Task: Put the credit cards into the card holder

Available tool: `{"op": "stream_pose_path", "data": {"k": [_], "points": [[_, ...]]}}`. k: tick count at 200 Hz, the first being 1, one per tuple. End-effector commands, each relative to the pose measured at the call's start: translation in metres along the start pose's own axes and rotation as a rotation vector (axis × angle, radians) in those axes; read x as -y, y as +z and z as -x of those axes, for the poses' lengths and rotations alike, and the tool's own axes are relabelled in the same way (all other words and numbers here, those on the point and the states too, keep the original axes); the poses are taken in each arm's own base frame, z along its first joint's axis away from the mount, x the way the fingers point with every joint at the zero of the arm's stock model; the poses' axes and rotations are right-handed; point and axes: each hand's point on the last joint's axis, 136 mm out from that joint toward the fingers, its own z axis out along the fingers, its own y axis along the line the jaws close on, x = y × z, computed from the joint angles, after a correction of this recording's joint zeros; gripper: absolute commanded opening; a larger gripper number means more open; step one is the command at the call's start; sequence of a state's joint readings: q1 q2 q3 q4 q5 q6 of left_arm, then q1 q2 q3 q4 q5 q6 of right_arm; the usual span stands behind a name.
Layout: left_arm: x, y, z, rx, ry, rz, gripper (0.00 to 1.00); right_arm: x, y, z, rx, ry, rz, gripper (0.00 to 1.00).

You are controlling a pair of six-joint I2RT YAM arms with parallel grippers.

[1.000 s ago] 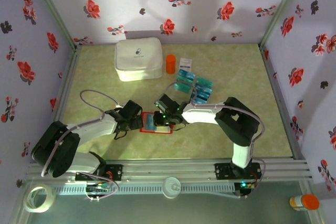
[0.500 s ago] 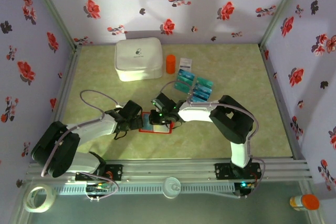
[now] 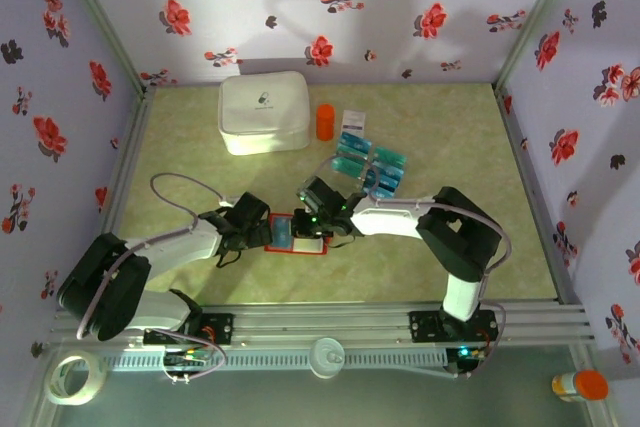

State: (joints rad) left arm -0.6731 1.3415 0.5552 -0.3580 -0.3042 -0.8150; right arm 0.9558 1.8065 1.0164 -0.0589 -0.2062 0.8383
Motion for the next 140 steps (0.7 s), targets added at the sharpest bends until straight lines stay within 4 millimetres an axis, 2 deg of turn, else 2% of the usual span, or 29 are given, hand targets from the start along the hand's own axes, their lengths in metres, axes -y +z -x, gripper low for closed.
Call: {"op": "stream_pose_path", "data": {"k": [1,43,140], "points": [[-0.006,0.009,-0.015,-0.046,-0.033,0.002,1.0,0.002,0.006,0.003,0.013,0.021,0.001,0.11],[-0.007,0.01,-0.016,-0.049,-0.032,0.004,1.0,0.001,0.012,0.004,0.006,0.018,-0.002,0.1],[-0.006,0.01,-0.016,-0.045,-0.034,0.0,1.0,0.013,0.025,-0.004,-0.055,0.013,-0.067,0.09]]}}
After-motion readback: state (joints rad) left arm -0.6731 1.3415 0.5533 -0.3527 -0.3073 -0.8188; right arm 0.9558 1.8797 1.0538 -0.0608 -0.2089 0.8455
